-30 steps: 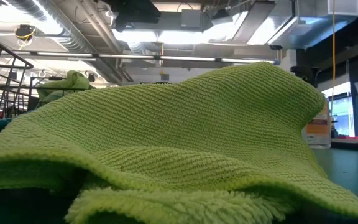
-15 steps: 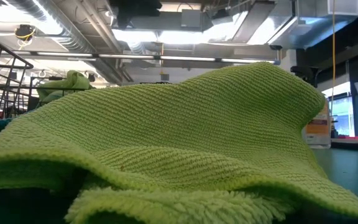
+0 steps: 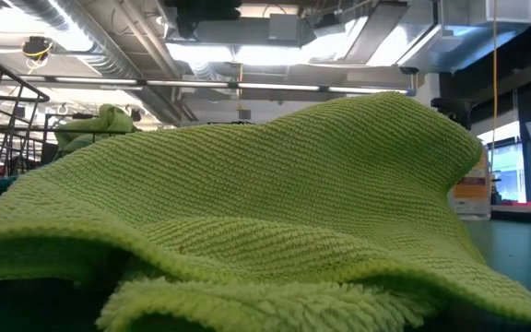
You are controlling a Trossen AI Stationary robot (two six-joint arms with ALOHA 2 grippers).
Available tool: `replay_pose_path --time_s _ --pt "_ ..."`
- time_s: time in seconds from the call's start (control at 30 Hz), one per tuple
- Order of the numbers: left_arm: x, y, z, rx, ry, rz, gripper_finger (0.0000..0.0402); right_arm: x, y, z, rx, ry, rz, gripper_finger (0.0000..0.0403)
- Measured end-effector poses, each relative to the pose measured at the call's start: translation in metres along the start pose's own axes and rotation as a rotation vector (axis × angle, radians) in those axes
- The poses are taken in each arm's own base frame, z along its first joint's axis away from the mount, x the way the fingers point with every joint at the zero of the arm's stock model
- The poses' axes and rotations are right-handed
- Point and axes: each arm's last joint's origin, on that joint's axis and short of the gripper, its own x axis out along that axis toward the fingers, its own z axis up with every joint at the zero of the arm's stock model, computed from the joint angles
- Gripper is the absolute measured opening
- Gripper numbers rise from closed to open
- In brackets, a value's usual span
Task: Sort microfiber towel by color & place in baskets
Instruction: Put the top yellow microfiber cloth into the gold wire basket
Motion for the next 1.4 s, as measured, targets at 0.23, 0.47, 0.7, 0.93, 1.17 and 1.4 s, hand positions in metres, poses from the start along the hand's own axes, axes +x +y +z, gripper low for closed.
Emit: replay_pose_path --time_s 0.23,0.47,0.7,0.93,1.17,1.4 --pt "0.028 0.006 -0.013 0.073 0.075 0.134 0.0143 -0.040 -0.015 -0.001 -0.134 -0.293 -0.020 0.0202" --pt "0.064 0.024 -0.035 0.093 0.197 0.267 0.0156 -0.070 -0.030 0.001 -0.186 -0.641 -0.159 0.0202" --pt "0.096 0.048 -0.062 0.093 0.332 0.327 0.0155 -0.078 -0.034 -0.001 -0.248 -0.682 -0.188 0.0202" --pt "0.117 0.071 -0.084 0.051 0.435 0.317 0.0154 -0.077 -0.034 0.000 -0.248 -0.686 -0.195 0.0202" --pt "0.125 0.083 -0.096 0.017 0.488 0.287 0.0154 -0.077 -0.034 0.000 -0.248 -0.688 -0.196 0.0202" --pt "0.133 0.086 -0.107 0.009 0.536 0.279 0.0154 -0.077 -0.034 0.000 -0.248 -0.690 -0.196 0.0202"
